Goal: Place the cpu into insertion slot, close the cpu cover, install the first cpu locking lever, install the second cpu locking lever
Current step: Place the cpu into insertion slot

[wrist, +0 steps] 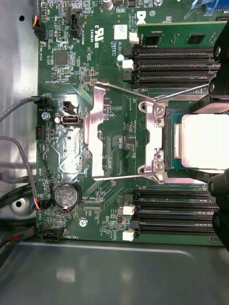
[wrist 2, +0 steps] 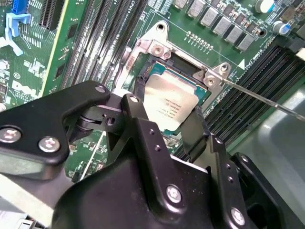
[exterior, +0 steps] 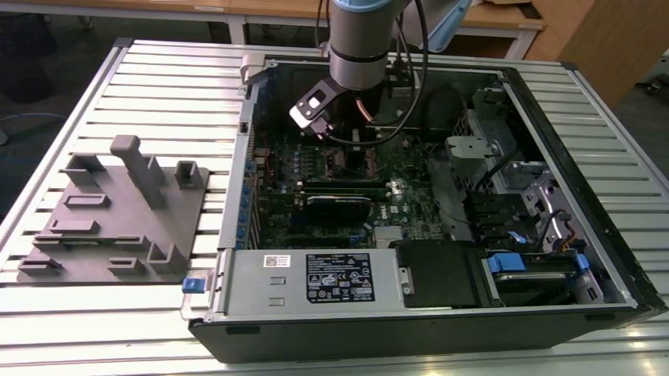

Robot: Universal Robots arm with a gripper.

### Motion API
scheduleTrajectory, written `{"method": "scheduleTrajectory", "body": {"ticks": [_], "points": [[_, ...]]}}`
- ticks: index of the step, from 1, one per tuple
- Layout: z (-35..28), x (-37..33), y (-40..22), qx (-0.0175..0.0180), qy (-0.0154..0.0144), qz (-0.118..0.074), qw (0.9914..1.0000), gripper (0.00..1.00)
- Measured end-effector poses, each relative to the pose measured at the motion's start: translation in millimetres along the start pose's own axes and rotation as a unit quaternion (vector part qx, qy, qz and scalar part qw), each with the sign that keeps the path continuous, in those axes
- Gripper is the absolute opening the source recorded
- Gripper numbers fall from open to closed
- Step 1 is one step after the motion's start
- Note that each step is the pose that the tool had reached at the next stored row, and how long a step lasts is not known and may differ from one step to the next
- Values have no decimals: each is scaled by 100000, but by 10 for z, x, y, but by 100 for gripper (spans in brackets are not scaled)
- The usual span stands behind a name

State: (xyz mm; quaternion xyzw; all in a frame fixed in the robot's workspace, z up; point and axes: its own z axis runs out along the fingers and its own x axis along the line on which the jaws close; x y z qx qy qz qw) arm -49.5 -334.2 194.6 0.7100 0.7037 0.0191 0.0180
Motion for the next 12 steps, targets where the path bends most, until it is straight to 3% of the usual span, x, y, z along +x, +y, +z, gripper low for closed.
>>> {"method": "scheduleTrajectory", "body": {"ticks": [12], "points": [[12, -1, 1, -1, 2, -1, 100000, 54]]}}
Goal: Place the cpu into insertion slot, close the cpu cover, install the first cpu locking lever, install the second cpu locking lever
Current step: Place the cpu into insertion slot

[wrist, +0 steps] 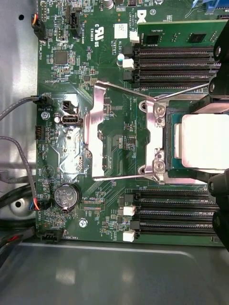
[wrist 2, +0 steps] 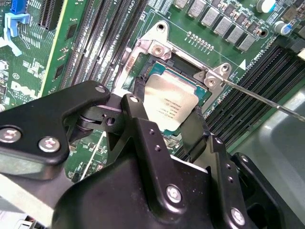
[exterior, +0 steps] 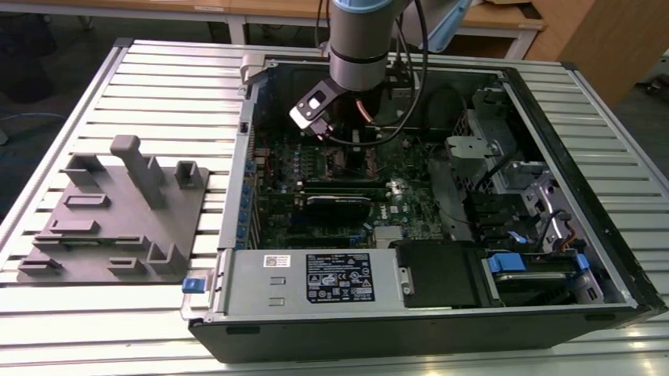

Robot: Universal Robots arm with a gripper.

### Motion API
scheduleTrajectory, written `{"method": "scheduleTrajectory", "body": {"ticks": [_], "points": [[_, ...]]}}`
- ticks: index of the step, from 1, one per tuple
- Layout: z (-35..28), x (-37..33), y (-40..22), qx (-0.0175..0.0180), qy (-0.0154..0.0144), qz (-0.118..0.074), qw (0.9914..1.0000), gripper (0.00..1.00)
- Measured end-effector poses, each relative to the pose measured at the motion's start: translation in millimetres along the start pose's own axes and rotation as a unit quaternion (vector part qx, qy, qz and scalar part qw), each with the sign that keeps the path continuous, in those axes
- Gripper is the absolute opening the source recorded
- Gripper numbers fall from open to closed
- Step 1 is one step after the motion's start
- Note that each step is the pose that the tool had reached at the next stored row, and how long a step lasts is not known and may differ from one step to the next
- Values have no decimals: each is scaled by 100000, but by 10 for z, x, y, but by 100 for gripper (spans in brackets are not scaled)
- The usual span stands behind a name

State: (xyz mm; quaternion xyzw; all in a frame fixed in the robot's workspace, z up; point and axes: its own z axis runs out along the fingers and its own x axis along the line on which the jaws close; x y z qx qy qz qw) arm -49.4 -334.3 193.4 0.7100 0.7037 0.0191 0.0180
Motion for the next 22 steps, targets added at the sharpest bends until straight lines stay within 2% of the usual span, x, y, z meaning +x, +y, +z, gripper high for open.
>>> {"method": "scheduleTrajectory", "body": {"ticks": [22], "points": [[2, -21, 10, 1, -1, 0, 100000, 54]]}}
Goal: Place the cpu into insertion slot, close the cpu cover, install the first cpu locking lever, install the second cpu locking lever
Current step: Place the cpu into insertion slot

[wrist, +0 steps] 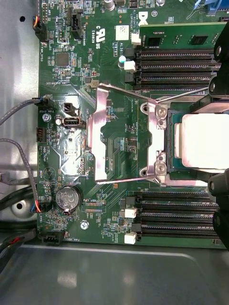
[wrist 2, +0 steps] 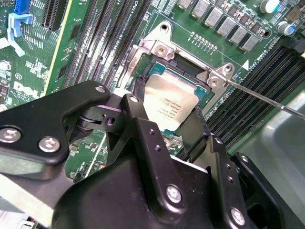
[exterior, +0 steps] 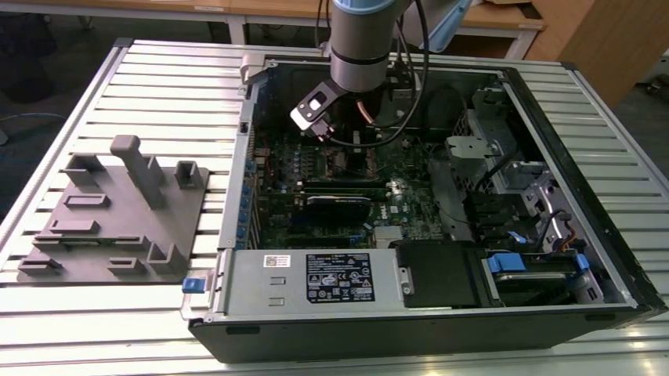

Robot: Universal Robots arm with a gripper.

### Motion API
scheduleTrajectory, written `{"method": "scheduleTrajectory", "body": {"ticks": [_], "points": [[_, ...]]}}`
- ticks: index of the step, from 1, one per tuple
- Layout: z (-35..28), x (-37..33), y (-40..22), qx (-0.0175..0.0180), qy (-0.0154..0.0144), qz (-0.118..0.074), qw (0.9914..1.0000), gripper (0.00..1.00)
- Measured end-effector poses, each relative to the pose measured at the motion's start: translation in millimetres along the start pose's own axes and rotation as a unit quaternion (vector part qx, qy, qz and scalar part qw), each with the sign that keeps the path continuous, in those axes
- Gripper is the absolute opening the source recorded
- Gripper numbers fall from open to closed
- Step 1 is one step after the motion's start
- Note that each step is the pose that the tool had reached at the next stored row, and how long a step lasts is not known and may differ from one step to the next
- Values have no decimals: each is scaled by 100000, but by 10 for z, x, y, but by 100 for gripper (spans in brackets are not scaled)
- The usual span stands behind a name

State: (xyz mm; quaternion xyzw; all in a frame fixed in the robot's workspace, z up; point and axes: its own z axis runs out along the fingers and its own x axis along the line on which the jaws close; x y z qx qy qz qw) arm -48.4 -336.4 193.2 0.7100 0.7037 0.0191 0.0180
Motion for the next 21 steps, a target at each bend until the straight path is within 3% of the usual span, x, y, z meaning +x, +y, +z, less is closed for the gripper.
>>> {"method": "scheduleTrajectory", "body": {"ticks": [18, 20, 21], "points": [[34, 0, 0, 4, -9, -3, 100000, 54], [41, 3, 2, -65, 89, 2, 100000, 55], [40, 3, 2, -47, 72, 0, 100000, 60]]}}
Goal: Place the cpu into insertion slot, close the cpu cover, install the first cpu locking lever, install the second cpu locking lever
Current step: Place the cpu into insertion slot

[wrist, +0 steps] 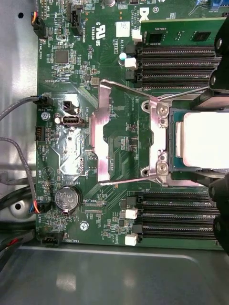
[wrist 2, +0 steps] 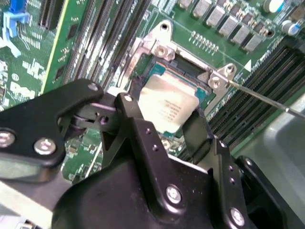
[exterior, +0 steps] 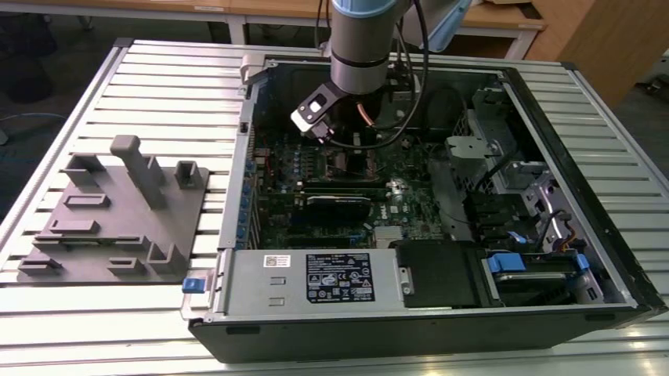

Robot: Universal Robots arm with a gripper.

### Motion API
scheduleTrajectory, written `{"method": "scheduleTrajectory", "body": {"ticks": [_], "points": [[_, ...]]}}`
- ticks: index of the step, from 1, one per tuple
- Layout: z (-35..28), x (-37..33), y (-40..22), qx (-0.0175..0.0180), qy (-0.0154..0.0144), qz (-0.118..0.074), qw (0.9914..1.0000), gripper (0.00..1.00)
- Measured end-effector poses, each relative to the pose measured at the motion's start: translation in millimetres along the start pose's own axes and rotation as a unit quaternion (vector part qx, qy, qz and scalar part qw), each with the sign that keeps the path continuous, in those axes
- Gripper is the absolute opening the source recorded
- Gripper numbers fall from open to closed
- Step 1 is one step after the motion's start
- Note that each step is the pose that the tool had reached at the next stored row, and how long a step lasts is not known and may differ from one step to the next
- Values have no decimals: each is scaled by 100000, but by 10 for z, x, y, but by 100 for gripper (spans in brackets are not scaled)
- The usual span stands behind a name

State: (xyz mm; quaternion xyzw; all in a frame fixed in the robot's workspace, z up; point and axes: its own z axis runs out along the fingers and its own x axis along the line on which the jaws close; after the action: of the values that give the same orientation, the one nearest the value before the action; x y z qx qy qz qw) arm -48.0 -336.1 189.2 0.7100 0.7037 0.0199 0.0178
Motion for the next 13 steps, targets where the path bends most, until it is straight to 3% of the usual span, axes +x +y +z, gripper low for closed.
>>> {"method": "scheduleTrajectory", "body": {"ticks": [3, 7, 13], "points": [[-13, -2, -1, 40, -61, 0, 100000, 60], [-87, -2, 3, 43, -70, 1, 100000, 60], [-99, -2, 4, 47, -72, -1, 100000, 60]]}}
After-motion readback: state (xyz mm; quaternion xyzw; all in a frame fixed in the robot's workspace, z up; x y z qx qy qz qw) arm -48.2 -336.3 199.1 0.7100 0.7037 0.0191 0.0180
